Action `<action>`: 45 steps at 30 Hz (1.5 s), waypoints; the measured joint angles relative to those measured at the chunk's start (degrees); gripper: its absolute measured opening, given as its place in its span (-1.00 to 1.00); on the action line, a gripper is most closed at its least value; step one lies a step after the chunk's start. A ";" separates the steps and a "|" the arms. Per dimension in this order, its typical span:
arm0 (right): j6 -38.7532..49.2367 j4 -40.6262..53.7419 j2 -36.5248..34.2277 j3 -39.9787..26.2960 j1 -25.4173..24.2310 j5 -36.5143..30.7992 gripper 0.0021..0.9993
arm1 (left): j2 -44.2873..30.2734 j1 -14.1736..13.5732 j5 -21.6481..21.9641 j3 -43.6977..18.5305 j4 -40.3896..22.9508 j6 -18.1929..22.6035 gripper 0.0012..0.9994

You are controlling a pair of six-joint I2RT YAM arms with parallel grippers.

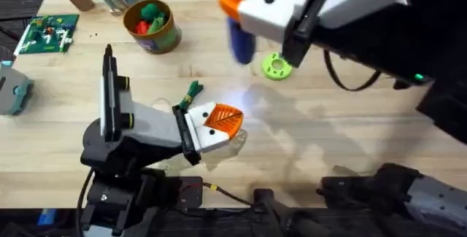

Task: Pick up the gripper from the table and insert it into the empty holder that is missing its gripper. Then pick up a screw, insert it into the mounting hole, and use the screwdriver to tighten it. Finally, clean up the table by picking up the vegetable and placing it into the bucket.

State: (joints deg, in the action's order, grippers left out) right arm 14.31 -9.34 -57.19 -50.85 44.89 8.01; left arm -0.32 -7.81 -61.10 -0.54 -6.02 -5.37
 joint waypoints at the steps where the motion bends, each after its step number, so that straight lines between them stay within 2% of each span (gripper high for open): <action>1: 2.68 1.84 -0.64 0.00 -1.30 -1.73 -0.99 | 0.02 0.00 -0.02 0.00 0.00 0.00 -0.97; 4: 11.61 6.83 -3.84 0.00 -6.08 -8.49 -0.99 | 0.00 0.00 -0.01 0.00 0.00 0.00 -0.97; 8: 20.78 8.99 -10.35 0.00 -13.57 -16.13 -0.99 | 0.00 0.00 0.00 0.00 0.00 0.00 -0.97; 14: 35.15 8.96 -19.67 0.00 -20.52 -20.67 -0.99 | 0.00 0.00 0.00 0.00 0.00 0.01 -0.97; 22: 49.24 8.50 -31.64 0.00 -22.40 -21.24 -0.99 | 0.00 0.00 0.00 0.00 0.00 0.00 -0.97; 30: 53.71 8.01 -41.74 -0.34 -22.58 -24.92 -0.99 | 0.00 0.00 0.00 0.00 0.00 0.00 -0.97; 37: 54.29 7.98 -43.33 -1.03 -22.56 -27.08 -0.98 | 0.00 0.00 0.00 0.00 0.00 0.00 -0.97; 38: 54.00 7.95 -43.33 -1.03 -22.58 -27.22 -0.92 | 0.00 0.00 0.00 0.00 0.00 0.00 -0.97; 40: 52.97 7.53 -43.15 -1.44 -22.61 -27.65 -0.56 | 0.00 0.00 0.00 0.00 0.00 0.00 -0.97; 44: 51.32 5.98 -42.41 -3.02 -22.98 -29.13 0.60 | 0.00 0.00 0.00 0.00 0.00 0.00 -0.97; 45: 51.01 5.68 -42.14 -3.36 -23.07 -29.76 0.84 | 0.00 0.00 0.00 0.00 0.00 0.00 -0.97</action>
State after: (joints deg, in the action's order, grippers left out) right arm 65.32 -3.66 -99.33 -54.21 21.82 -21.75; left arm -0.32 -7.81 -61.10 -0.54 -6.02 -5.37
